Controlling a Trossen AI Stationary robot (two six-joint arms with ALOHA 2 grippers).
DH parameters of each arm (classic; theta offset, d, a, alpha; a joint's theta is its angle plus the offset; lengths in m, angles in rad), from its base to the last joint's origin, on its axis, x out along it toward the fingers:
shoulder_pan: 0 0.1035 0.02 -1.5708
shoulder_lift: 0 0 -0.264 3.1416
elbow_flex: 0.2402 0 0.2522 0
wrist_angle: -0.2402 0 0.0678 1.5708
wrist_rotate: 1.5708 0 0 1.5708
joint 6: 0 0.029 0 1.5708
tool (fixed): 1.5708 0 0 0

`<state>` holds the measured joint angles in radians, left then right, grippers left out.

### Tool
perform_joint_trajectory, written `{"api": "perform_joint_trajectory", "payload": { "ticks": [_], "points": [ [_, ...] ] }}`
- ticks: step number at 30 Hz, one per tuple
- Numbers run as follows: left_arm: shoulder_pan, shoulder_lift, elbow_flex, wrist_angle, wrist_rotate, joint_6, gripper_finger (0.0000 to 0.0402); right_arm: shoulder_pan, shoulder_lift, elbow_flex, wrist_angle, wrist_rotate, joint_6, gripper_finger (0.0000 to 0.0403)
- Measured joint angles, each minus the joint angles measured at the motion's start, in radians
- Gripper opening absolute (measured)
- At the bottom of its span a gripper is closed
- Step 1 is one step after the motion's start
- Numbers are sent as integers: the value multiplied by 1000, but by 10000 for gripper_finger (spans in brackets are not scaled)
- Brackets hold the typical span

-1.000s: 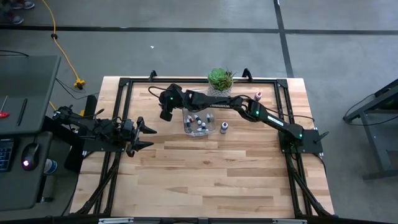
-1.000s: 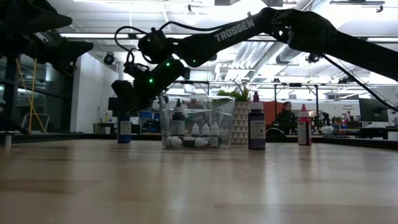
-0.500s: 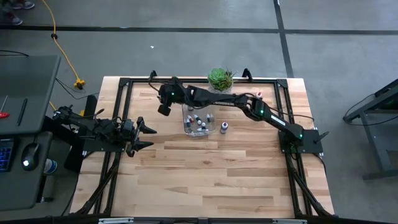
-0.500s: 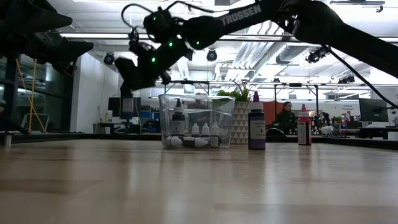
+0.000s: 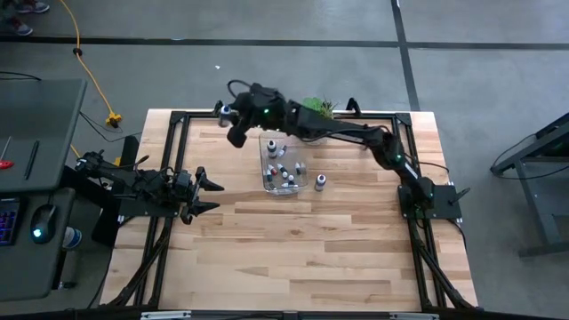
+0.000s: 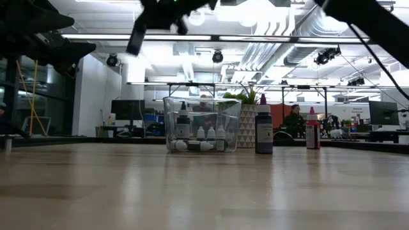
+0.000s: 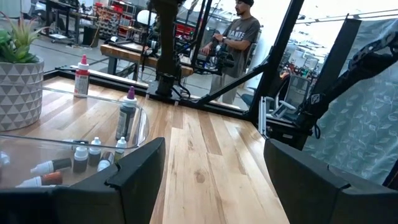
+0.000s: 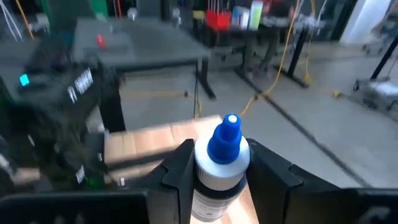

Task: Pick & Place food coloring
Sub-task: Put the big blue food coloring bottle into the transparent bin

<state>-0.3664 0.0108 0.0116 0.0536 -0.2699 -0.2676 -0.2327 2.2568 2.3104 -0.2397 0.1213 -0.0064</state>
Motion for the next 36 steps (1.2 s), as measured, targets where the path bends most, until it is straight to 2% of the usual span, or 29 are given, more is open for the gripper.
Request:
{"api": "perform_joint_trajectory", "payload": {
  "ticks": [6,11,19,27,36],
  "points": [
    [0,0,0,0,0,0,271,16,-92,0,-44,6,-1,111],
    [0,0,0,0,0,0,271,38,-161,0,-164,72,-7,111],
    [0,0,0,0,0,0,271,66,-269,0,-535,187,7,111],
    [0,0,0,0,0,0,271,83,-322,-3,-866,212,123,111],
    [0,0,0,0,0,0,271,92,-324,-3,-931,200,162,111]
  ]
}}
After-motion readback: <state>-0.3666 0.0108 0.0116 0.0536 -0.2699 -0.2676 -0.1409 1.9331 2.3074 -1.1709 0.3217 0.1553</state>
